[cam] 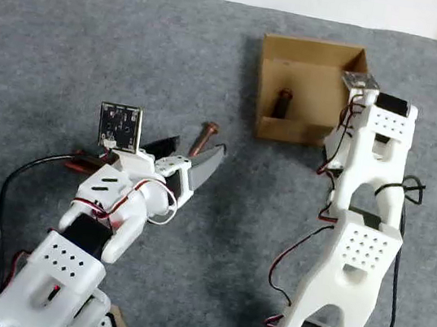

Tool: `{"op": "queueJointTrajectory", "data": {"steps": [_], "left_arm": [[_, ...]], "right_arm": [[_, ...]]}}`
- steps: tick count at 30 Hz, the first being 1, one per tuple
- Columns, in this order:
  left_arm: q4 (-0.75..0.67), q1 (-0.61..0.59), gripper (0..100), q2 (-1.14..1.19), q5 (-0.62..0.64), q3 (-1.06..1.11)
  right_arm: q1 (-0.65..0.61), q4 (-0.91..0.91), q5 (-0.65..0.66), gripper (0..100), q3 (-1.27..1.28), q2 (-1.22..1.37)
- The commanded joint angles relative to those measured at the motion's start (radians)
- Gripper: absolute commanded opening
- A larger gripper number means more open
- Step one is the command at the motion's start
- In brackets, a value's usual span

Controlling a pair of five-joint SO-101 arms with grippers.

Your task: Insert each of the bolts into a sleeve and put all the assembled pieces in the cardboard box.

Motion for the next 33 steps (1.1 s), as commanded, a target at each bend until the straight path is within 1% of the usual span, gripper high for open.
{"op": "queueJointTrajectory", "data": {"steps": [1,6,10,16,20,25,27,29,30,33], "left_arm": [[0.000,-0.008,28,-0.012,-0.006,-0.010],[0.000,-0.008,28,-0.012,-0.006,-0.010],[0.000,-0.008,28,-0.012,-0.006,-0.010],[0.000,-0.008,28,-0.012,-0.006,-0.010],[0.000,-0.008,28,-0.012,-0.006,-0.010],[0.000,-0.008,28,-0.012,-0.006,-0.010],[0.000,-0.008,28,-0.012,-0.006,-0.010],[0.000,-0.010,28,-0.012,-0.006,-0.010],[0.000,-0.012,28,-0.012,-0.006,-0.010],[0.000,-0.015,28,-0.012,-0.006,-0.010]], "right_arm": [[-0.022,-0.051,0.011,12.8,-0.012,-0.018],[-0.025,-0.097,0.012,12.8,-0.005,-0.016],[-0.025,-0.139,0.038,12.8,-0.001,-0.012],[-0.022,-0.142,0.037,12.8,-0.010,0.081],[-0.025,-0.145,-0.009,12.8,-0.012,0.137],[-0.042,-0.145,-0.012,12.6,-0.013,0.143],[-0.048,-0.145,-0.012,8.7,-0.019,0.143],[-0.058,-0.140,-0.017,0.0,-0.051,0.150],[-0.059,-0.134,-0.017,1.2,-0.059,0.151],[-0.064,-0.122,-0.018,0.5,-0.076,0.143]]}}
